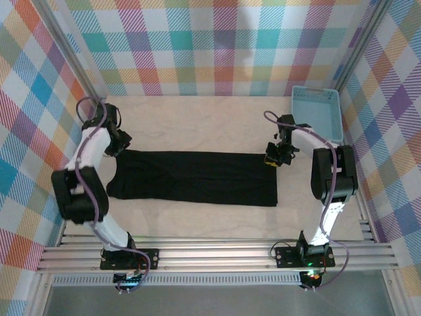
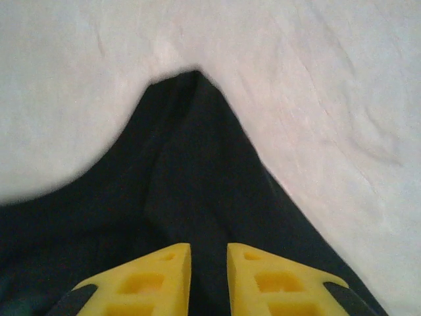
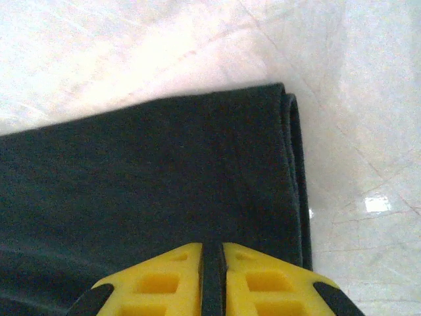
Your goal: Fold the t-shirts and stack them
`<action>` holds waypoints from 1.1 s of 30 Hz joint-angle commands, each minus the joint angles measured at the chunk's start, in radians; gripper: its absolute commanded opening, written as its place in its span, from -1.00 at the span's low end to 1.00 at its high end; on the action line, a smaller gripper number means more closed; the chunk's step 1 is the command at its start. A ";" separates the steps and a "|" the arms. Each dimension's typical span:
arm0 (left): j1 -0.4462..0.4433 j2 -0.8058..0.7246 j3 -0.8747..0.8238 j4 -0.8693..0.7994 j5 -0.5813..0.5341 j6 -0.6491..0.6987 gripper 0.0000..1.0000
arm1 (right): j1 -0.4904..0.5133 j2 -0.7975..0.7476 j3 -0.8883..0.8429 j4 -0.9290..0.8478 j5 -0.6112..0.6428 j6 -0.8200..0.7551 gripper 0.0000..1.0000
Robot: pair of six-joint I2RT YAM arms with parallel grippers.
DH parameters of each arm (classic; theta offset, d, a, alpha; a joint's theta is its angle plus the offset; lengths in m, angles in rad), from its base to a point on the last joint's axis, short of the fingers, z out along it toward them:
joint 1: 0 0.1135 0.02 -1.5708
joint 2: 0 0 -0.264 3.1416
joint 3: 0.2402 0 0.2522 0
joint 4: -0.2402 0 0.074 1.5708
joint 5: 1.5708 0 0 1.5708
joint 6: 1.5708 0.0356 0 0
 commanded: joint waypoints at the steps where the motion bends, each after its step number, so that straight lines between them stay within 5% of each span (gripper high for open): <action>1: -0.032 -0.112 -0.219 -0.023 0.127 -0.161 -0.69 | 0.009 -0.010 0.013 -0.009 -0.014 -0.038 -0.68; 5: -0.081 -0.085 -0.285 0.029 0.207 -0.250 -0.80 | 0.009 0.054 0.068 -0.035 -0.023 -0.042 -0.68; 13: -0.086 0.245 -0.049 0.002 0.113 -0.203 -0.86 | 0.012 0.135 0.113 -0.140 0.043 -0.035 -0.67; 19: -0.134 0.577 0.321 -0.080 0.106 -0.147 -0.87 | 0.091 0.080 0.027 -0.254 0.160 0.022 -0.67; 25: -0.292 0.912 0.995 -0.271 0.033 -0.150 -0.84 | 0.267 -0.087 -0.245 -0.173 0.084 0.187 -0.66; 29: -0.368 1.101 1.311 -0.167 0.160 -0.184 -0.79 | 0.391 -0.172 -0.383 -0.051 -0.018 0.340 -0.67; 33: -0.435 1.155 1.352 0.082 0.276 -0.243 -0.75 | 0.495 -0.161 -0.400 0.085 -0.122 0.478 -0.67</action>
